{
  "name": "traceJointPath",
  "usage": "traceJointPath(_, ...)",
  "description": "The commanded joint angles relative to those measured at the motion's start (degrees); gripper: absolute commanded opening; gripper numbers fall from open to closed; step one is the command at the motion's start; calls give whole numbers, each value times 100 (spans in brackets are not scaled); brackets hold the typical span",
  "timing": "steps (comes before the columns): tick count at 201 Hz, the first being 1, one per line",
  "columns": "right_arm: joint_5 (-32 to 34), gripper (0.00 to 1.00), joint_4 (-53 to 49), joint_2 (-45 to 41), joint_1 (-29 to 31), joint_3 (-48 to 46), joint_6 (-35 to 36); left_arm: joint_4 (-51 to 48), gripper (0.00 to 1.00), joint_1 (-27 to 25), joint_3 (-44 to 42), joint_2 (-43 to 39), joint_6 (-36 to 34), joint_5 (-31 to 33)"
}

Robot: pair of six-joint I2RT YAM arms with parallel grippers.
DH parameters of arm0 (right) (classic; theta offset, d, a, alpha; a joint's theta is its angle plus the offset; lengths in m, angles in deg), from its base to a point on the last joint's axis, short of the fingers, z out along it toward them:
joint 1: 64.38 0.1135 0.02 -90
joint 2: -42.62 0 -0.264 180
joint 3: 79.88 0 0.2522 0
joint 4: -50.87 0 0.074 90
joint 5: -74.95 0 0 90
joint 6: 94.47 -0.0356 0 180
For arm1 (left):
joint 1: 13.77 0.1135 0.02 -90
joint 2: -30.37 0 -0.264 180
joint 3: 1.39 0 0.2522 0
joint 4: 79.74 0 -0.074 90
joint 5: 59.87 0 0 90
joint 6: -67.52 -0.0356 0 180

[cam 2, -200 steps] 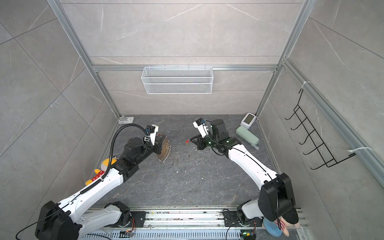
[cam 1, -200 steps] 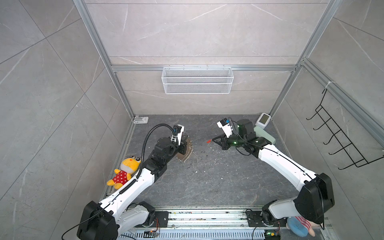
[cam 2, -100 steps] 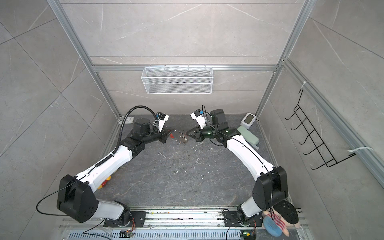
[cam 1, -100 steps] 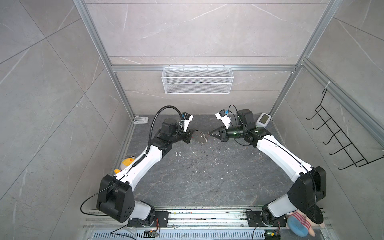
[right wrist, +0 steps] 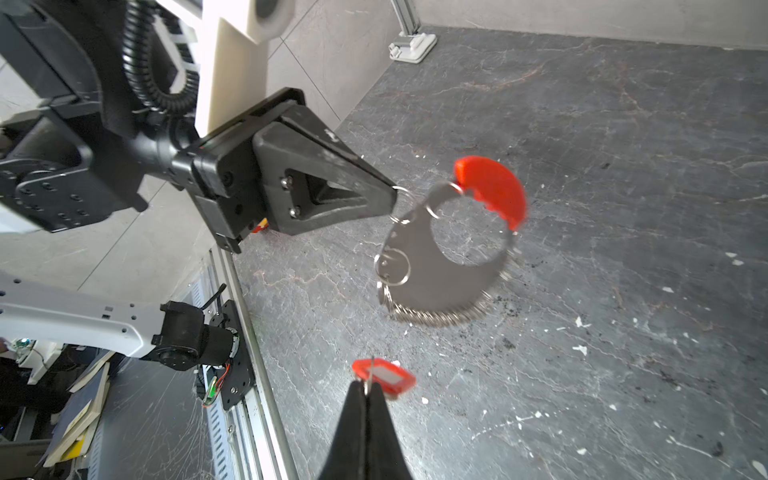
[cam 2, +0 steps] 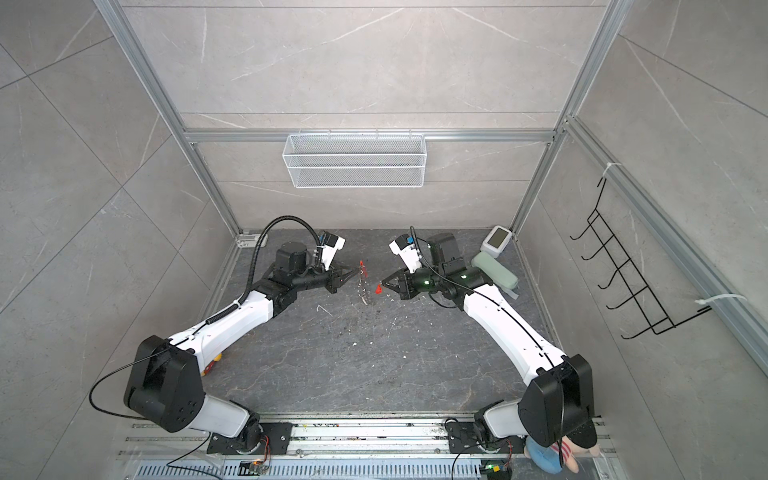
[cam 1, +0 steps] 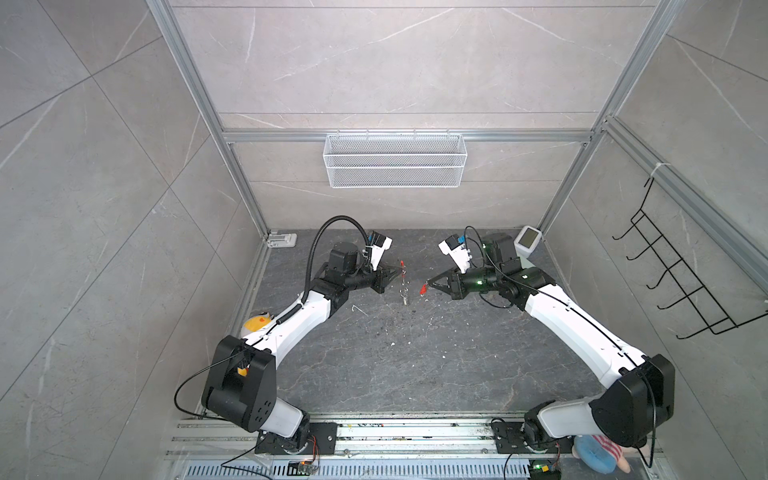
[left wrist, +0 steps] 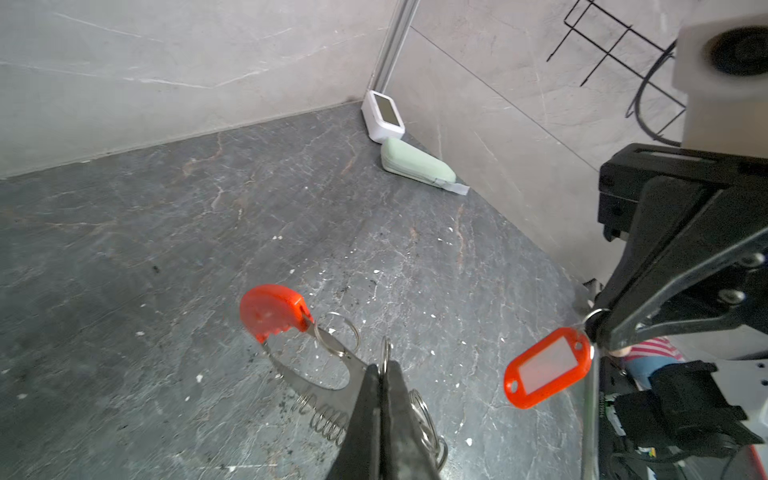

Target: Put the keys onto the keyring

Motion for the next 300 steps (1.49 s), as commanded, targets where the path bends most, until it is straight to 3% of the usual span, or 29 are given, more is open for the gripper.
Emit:
traceJointPath(1, -387, 0, 194, 253, -21, 202, 0, 716, 0, 9, 337, 122, 226, -596)
traceJointPath(33, -599, 0, 565, 652, -15, 457, -251, 1159, 0, 27, 220, 46, 75, -700)
traceJointPath(61, -839, 0, 673, 885, -12, 621, -316, 2104, 0, 27, -37, 92, 641, -495)
traceJointPath(89, -960, 0, 502, 1023, -19, 889, -195, 3011, 0, 27, -318, 118, 439, -1450)
traceJointPath(111, -889, 0, 497, 898, -23, 928, -202, 3682, 0, 25, -722, 51, 200, -1372)
traceJointPath(300, -957, 0, 709, 1170, -23, 1078, -380, 3666, 0, 36, -673, 163, 149, -1773)
